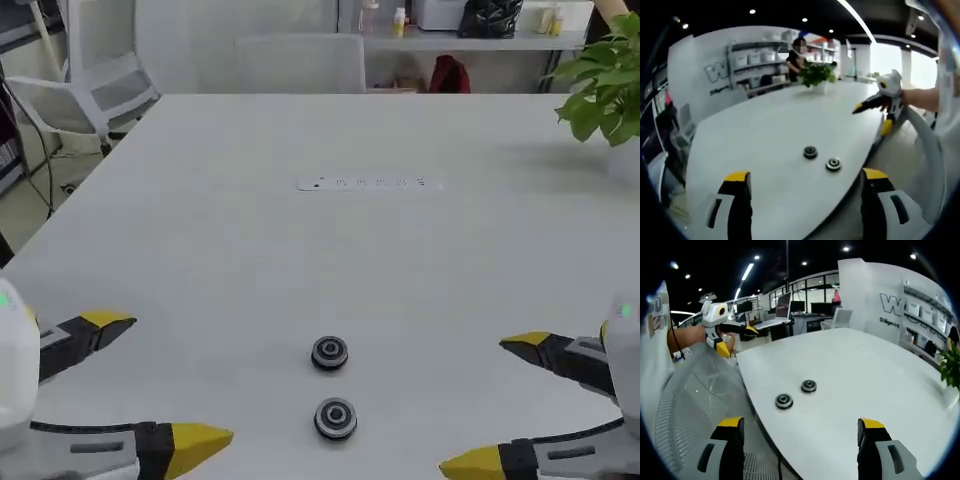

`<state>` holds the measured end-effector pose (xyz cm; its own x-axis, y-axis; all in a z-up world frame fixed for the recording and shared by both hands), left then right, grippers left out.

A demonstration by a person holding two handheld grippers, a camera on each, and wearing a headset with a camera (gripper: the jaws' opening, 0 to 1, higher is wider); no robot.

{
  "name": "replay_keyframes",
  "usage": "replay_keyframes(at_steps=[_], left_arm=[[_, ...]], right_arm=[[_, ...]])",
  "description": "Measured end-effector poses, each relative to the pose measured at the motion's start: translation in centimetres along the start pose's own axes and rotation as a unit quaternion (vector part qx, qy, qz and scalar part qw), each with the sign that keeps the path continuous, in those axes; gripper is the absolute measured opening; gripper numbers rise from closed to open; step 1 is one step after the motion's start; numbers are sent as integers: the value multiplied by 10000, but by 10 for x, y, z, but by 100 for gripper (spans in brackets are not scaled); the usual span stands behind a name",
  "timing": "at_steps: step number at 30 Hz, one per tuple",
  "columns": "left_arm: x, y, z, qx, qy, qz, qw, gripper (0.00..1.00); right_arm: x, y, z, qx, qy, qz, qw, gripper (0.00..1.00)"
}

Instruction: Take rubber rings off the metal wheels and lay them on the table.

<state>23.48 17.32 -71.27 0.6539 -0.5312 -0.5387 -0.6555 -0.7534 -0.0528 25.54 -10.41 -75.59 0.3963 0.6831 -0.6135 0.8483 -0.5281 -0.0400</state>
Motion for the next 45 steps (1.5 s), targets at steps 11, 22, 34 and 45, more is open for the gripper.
replay_keyframes(at_steps=[11,22,34,45], left_arm=[[5,0,-2,209,-13,104,9997,93],[8,1,0,436,-99,258,9987,92],[12,0,-7,686,-22,405,9968,91],[19,-3,-10,872,5,467,9951,90]], right_arm=[[3,4,-2,-65,1,-49,10000,95],[7,6,-2,-102,72,-115,9999,95],[19,7,-12,-338,179,-266,9989,95],[35,6,-21,-607,232,-418,9970,94]])
Point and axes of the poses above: the centre of the closed fingertips' face, and the gripper's own axes: x roughly forward along the fingers, y roughly to its right, z roughly out of its underside, the point moved 4 cm from there along -x, roughly backward along the fingers, and after that the axes turned 4 degrees about -y, right-handed, at the moved point
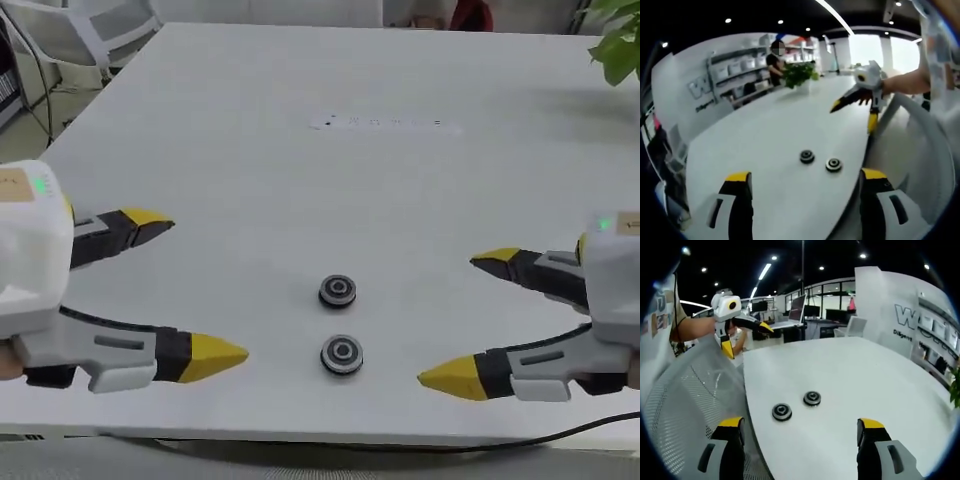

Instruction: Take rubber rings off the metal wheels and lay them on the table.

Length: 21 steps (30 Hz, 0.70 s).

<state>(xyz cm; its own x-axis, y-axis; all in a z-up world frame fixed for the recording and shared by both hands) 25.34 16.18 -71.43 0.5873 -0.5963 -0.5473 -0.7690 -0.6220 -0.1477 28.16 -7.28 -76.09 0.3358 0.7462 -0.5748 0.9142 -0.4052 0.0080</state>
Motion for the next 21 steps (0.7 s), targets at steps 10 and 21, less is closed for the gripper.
replay_keyframes(at_steps=[10,21], left_arm=[[10,1,-5,112,147,204,9996,87],[22,5,-12,359,183,487,9980,82]], right_arm=[[10,0,-8,-281,151,-173,9993,92],[22,-8,-12,-464,192,-469,9976,85]])
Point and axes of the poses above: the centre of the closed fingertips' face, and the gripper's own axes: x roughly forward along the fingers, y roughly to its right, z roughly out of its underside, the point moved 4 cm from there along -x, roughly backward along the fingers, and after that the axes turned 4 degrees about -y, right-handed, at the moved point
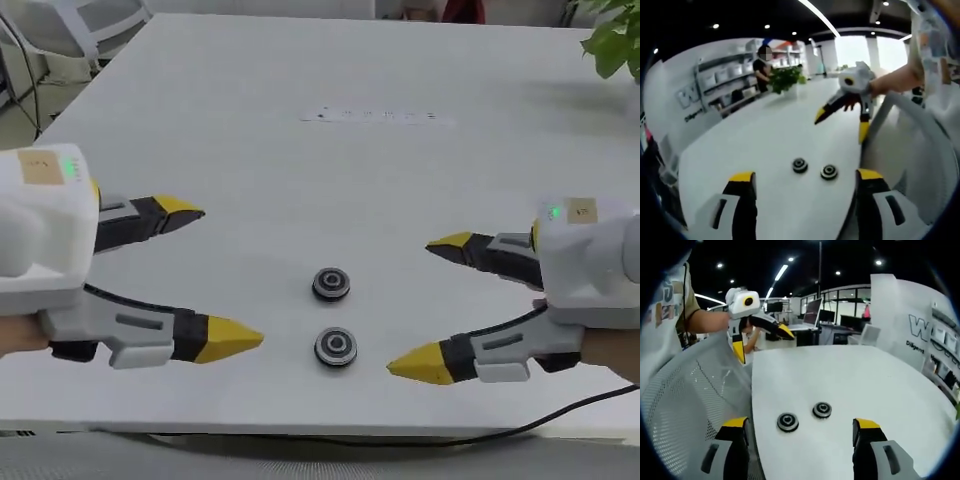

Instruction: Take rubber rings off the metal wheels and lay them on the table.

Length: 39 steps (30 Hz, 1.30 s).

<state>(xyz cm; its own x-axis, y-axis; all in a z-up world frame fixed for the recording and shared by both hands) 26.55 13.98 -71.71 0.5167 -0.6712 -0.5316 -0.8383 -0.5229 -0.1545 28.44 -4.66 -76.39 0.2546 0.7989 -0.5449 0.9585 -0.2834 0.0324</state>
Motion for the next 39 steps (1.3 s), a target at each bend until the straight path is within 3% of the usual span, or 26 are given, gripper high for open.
replay_keyframes(at_steps=[14,20,28,39], left_arm=[[20,2,-5,154,-52,308,9994,78],[29,2,-7,170,-50,440,9989,76],[44,7,-4,212,-56,639,9977,73],[60,9,3,319,-224,866,9955,67]], right_arm=[[8,5,-4,19,144,-202,9997,77],[14,6,-2,-76,31,-321,9995,73],[25,8,3,-133,-1,-492,9987,68],[33,10,12,-208,-85,-680,9974,62]])
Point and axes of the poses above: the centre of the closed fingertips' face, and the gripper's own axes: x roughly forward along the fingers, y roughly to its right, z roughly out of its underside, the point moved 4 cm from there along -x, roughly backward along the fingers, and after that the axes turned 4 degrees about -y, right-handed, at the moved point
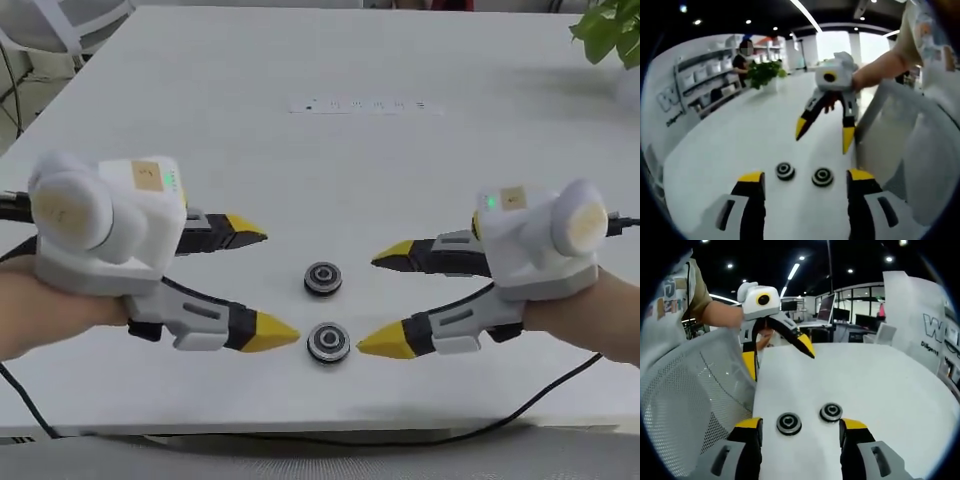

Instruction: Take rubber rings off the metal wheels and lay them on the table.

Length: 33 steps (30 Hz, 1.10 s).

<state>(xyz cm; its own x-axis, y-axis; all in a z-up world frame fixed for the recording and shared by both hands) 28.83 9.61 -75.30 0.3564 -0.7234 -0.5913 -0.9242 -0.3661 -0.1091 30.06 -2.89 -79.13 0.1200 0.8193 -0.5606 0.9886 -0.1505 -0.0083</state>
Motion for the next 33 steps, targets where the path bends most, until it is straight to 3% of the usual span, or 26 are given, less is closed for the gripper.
replay_keyframes(at_steps=[8,17,22,33], left_arm=[[12,1,2,46,-63,174,9998,63],[29,8,12,137,-324,468,9983,59],[34,10,14,215,-356,571,9975,55],[46,14,19,219,-497,791,9954,46]], right_arm=[[5,-2,9,29,-93,-140,9999,56],[14,-5,18,11,-200,-309,9993,48],[18,-4,23,5,-226,-374,9990,46],[27,-7,25,-47,-271,-527,9982,38]])
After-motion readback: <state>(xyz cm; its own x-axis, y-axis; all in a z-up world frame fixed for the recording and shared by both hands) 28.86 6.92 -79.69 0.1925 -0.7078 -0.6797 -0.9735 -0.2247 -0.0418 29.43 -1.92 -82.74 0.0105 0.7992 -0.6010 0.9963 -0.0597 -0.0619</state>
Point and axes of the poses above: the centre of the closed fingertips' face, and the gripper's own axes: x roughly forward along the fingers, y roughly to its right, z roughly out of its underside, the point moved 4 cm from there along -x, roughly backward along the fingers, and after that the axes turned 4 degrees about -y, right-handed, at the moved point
